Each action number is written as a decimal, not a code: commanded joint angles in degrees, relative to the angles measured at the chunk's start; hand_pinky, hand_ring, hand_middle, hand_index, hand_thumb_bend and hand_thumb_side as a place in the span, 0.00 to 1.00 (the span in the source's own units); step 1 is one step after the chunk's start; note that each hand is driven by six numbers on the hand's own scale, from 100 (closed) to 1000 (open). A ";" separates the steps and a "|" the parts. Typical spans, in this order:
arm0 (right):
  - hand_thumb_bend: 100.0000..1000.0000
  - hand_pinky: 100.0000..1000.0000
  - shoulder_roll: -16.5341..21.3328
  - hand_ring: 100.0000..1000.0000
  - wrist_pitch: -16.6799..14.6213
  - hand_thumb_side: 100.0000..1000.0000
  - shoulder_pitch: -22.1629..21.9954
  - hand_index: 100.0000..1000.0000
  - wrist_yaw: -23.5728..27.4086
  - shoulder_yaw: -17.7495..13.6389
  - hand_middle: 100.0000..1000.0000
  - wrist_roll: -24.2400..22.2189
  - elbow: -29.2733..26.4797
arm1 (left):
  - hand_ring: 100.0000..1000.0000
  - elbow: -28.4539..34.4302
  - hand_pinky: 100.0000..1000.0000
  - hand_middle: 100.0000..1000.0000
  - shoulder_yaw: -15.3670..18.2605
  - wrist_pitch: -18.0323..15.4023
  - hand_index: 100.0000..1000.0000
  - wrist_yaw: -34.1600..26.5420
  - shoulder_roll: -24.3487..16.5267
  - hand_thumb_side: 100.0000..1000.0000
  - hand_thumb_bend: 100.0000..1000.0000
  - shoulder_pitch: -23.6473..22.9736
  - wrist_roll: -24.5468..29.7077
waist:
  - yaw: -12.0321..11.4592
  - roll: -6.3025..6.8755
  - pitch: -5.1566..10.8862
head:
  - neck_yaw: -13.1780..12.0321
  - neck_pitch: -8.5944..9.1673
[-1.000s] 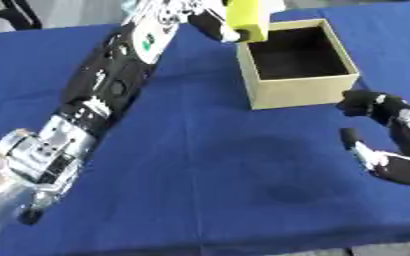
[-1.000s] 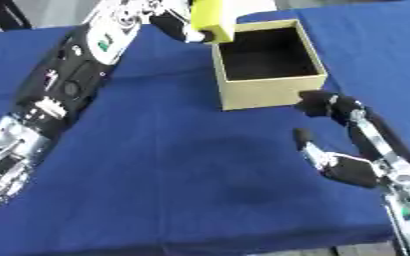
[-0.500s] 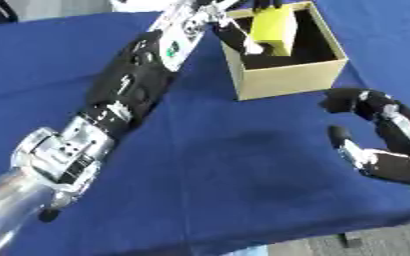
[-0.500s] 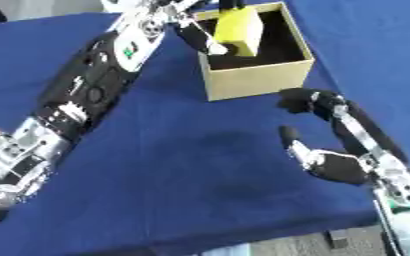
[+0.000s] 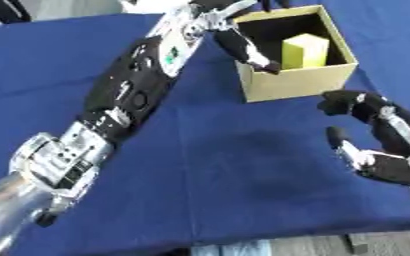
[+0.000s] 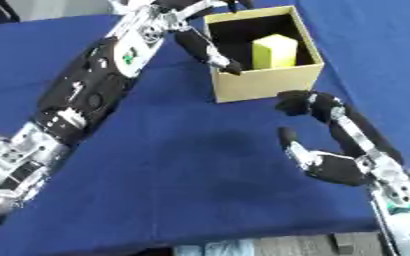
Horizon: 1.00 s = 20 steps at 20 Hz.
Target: Pick up objects on the table and place them in the box.
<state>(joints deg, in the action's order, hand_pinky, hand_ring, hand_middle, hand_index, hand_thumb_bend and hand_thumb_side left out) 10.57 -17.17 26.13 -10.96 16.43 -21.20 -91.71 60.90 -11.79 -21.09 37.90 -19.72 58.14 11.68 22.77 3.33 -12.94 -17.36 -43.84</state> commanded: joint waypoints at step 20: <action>0.00 0.74 4.84 0.75 1.63 0.43 -4.14 0.86 0.54 -6.59 0.65 8.34 -1.89 | 0.52 43.62 0.84 0.54 18.33 14.55 0.68 -41.25 -8.20 0.50 0.42 -42.21 -10.99 | -11.84 -2.14 3.46 | 3.74 -0.28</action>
<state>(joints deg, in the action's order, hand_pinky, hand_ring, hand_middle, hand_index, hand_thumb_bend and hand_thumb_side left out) 14.20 -15.59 21.49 -10.91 10.60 -13.50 -92.12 102.90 4.99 -7.19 -3.27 -28.23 15.87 1.07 10.92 1.34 -10.31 -13.55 -43.84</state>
